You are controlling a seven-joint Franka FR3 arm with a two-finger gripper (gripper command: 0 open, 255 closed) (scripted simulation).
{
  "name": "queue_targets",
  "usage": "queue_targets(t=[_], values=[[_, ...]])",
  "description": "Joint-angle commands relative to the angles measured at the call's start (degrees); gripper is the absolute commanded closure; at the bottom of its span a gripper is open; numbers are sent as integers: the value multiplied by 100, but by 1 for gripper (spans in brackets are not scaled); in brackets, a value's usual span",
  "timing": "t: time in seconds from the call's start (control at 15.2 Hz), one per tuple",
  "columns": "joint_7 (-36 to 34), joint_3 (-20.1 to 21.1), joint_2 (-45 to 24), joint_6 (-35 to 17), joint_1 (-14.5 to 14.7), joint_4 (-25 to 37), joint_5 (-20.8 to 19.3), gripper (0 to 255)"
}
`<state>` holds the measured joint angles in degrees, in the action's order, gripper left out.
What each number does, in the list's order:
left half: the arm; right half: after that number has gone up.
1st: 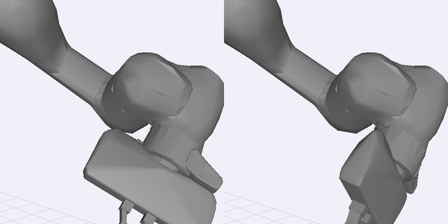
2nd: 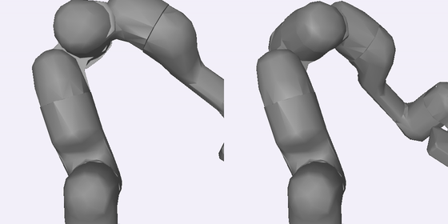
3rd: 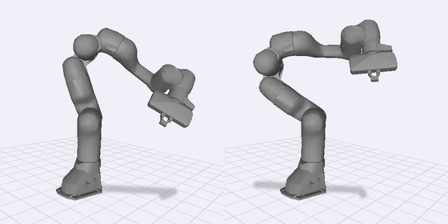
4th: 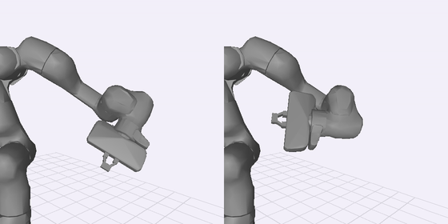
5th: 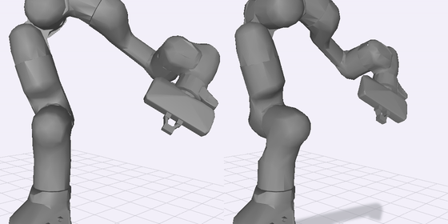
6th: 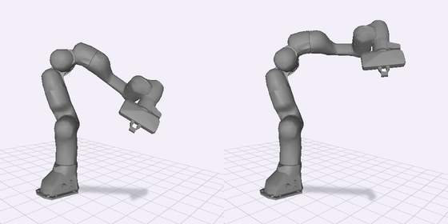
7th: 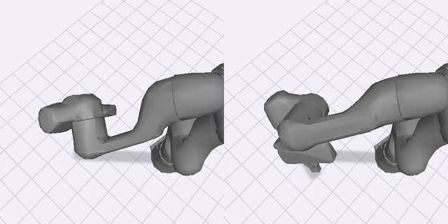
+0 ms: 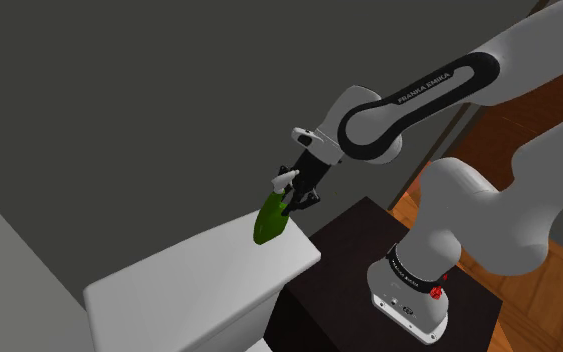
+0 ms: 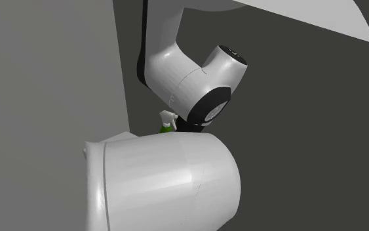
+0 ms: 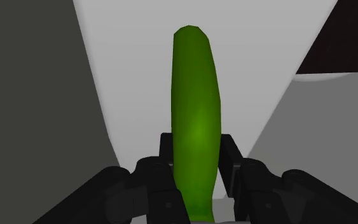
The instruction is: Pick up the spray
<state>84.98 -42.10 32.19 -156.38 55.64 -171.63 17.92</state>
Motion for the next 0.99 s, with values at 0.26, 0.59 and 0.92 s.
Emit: queue_targets(t=[0.26, 0.59, 0.92], values=[[4, -5, -4, -2, 5, -1, 3, 255], [-264, 324, 226, 313, -331, 39, -195, 255], [-649, 748, 616, 857, -753, 150, -452, 255]])
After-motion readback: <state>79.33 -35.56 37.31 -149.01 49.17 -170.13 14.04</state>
